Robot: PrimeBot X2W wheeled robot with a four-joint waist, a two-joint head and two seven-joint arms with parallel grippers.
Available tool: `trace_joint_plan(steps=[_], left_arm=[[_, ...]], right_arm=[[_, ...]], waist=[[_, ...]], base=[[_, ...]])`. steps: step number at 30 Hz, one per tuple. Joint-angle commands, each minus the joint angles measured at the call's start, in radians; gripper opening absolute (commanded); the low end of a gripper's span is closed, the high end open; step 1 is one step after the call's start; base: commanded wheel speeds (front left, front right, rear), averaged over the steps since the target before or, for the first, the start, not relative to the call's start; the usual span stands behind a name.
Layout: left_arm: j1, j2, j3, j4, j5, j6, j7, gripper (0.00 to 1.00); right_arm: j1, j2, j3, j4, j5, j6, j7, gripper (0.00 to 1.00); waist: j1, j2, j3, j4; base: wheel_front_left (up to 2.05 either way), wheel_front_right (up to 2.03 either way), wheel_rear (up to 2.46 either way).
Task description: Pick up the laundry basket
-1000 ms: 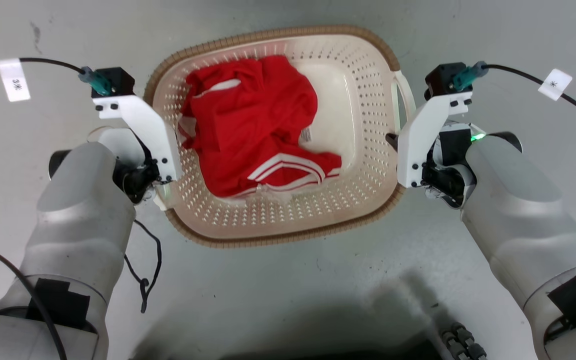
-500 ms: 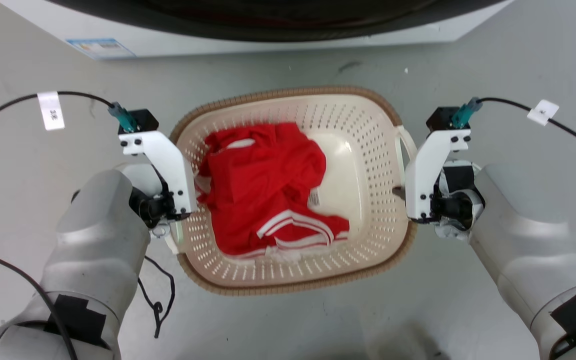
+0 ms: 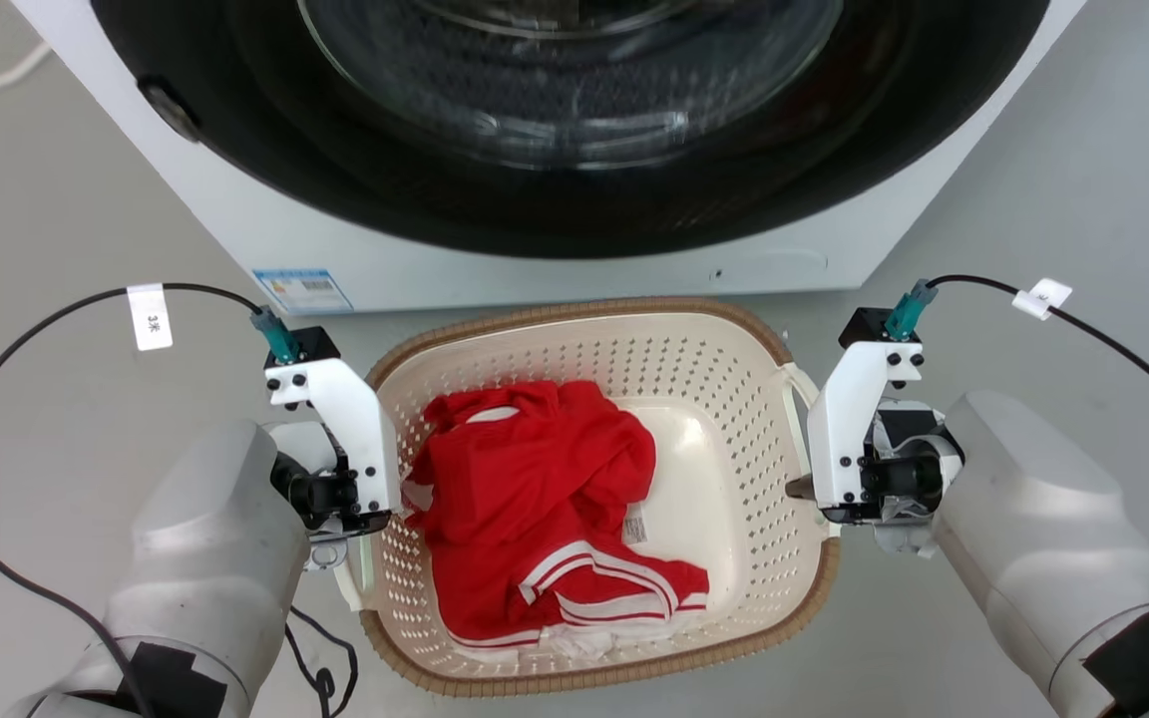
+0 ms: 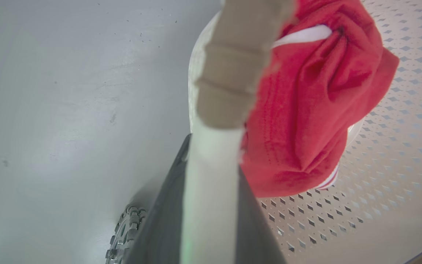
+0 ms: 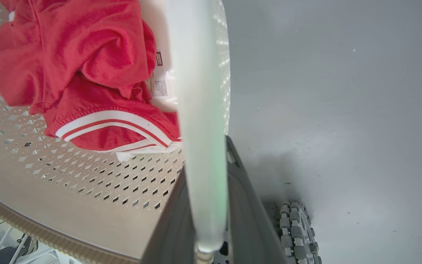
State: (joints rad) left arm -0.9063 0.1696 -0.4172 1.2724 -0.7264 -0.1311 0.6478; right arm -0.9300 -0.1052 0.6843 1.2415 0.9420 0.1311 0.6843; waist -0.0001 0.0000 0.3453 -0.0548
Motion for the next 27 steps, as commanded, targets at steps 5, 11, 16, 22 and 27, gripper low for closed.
trace_joint_plan(steps=[5, 11, 16, 22, 27], left_arm=[[0.029, 0.014, -0.010, 0.009, -0.008, 0.002, 0.018, 0.00], [0.065, 0.008, -0.019, 0.012, -0.015, 0.002, 0.040, 0.00], [0.102, 0.006, -0.026, 0.014, -0.022, 0.002, 0.064, 0.00], [0.146, -0.003, -0.034, 0.016, -0.026, 0.002, 0.082, 0.00], [0.164, -0.003, -0.049, 0.016, -0.019, 0.002, 0.085, 0.00]], right_arm=[[0.029, -0.007, -0.002, 0.027, 0.010, -0.001, 0.037, 0.00], [0.068, -0.011, 0.006, 0.044, 0.001, -0.001, 0.070, 0.00], [0.105, -0.012, 0.000, 0.050, 0.002, -0.001, 0.103, 0.00], [0.154, -0.017, -0.016, 0.052, -0.004, -0.001, 0.150, 0.00], [0.173, -0.022, -0.030, 0.052, -0.024, -0.001, 0.173, 0.00]], waist=[[0.0001, 0.0000, -0.113, 0.002], [0.0001, 0.0000, -0.202, 0.004], [0.0001, 0.0000, -0.272, 0.005], [0.0001, 0.0000, -0.332, 0.005], [0.0001, 0.0000, -0.350, 0.007]], base=[[0.00, 0.00, 0.00], [0.00, 0.00, 0.00], [0.00, 0.00, 0.00], [0.00, 0.00, 0.00], [0.00, 0.00, 0.00]])
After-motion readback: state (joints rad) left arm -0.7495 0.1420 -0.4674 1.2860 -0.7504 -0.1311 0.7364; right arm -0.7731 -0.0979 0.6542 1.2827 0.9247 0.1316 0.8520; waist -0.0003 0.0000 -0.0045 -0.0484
